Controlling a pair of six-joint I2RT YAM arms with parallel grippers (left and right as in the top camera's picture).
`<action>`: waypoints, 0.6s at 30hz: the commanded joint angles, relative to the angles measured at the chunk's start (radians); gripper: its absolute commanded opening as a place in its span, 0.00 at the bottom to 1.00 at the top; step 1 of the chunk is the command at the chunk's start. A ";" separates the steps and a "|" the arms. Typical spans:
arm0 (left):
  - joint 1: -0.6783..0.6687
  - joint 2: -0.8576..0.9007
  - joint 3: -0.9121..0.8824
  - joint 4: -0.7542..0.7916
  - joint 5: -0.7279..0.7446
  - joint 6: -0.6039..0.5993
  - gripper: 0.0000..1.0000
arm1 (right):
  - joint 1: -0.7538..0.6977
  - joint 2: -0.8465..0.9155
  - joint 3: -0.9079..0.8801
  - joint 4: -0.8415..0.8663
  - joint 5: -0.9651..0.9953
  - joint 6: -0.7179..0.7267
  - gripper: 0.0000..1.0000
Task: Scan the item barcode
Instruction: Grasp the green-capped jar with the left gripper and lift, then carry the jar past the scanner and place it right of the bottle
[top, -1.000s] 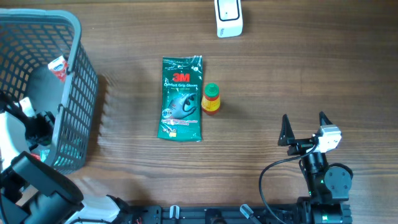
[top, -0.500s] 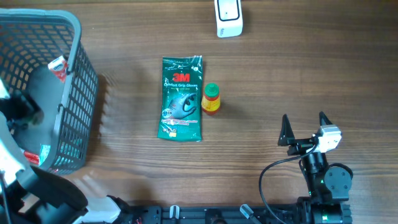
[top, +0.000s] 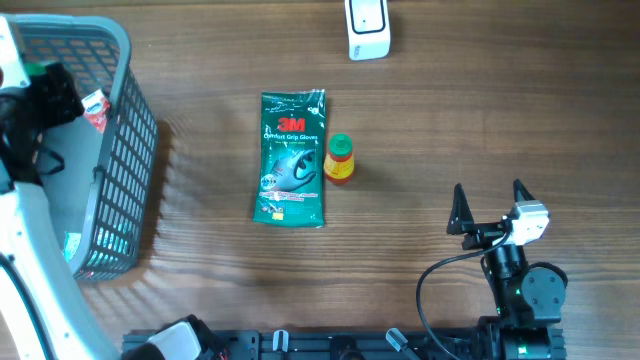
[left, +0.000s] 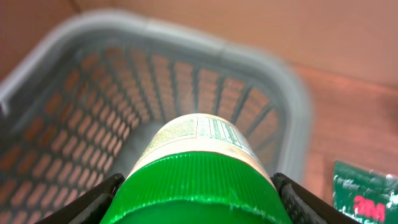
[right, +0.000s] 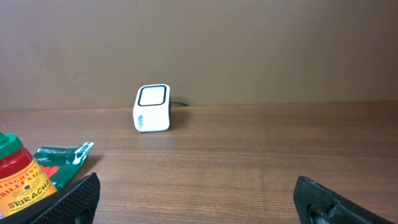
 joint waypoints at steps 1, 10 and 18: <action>-0.151 -0.133 0.033 0.113 0.013 -0.010 0.71 | 0.003 0.000 -0.001 0.003 0.005 -0.011 1.00; -0.470 -0.183 0.032 0.135 0.013 -0.010 0.71 | 0.003 0.000 -0.001 0.003 0.005 -0.011 1.00; -0.756 -0.093 0.032 0.142 0.013 -0.010 0.70 | 0.003 0.000 -0.001 0.003 0.005 -0.011 1.00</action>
